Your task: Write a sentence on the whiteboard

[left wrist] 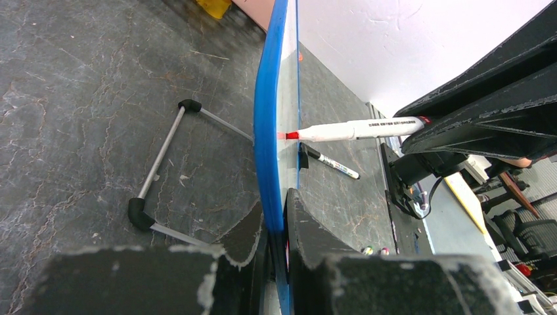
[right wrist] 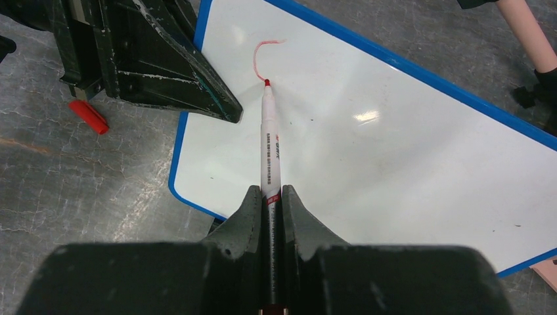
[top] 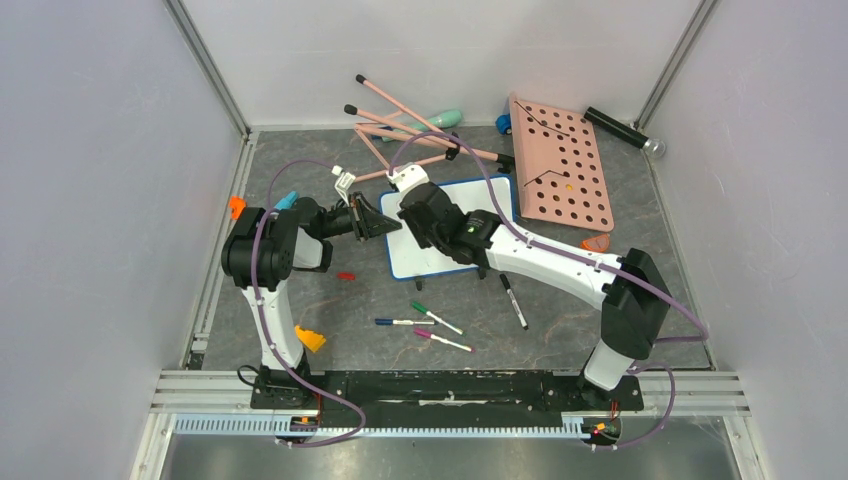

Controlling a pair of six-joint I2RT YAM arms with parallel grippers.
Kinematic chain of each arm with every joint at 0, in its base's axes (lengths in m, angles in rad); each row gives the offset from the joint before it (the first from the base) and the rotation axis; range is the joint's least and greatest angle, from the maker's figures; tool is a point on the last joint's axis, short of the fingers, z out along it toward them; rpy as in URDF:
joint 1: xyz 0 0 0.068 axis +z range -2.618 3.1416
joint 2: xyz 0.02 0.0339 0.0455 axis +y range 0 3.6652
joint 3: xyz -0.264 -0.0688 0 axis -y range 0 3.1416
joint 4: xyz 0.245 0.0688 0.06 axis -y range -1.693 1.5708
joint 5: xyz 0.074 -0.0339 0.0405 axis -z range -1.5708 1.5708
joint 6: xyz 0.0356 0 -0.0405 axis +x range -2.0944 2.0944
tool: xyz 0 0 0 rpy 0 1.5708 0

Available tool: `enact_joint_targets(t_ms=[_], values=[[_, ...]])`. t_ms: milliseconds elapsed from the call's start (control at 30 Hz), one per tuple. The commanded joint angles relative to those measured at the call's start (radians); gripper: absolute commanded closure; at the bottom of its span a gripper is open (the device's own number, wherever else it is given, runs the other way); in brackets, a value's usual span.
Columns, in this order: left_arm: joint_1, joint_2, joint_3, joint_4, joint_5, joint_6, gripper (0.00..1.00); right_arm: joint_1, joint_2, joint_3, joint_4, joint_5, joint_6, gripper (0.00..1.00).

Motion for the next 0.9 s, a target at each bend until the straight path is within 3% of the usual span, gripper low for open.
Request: enact_joint_targets(t_ms=[0, 867], values=[[0.017, 0.018, 0.012, 0.067, -0.053, 0.089, 0.98, -0.023, -0.017, 0.023, -0.009, 0.057, 0.003, 1.00], [0.017, 0.020, 0.012, 0.067, -0.053, 0.088, 0.98, -0.026, 0.013, 0.062, -0.018, 0.044, -0.006, 1.00]])
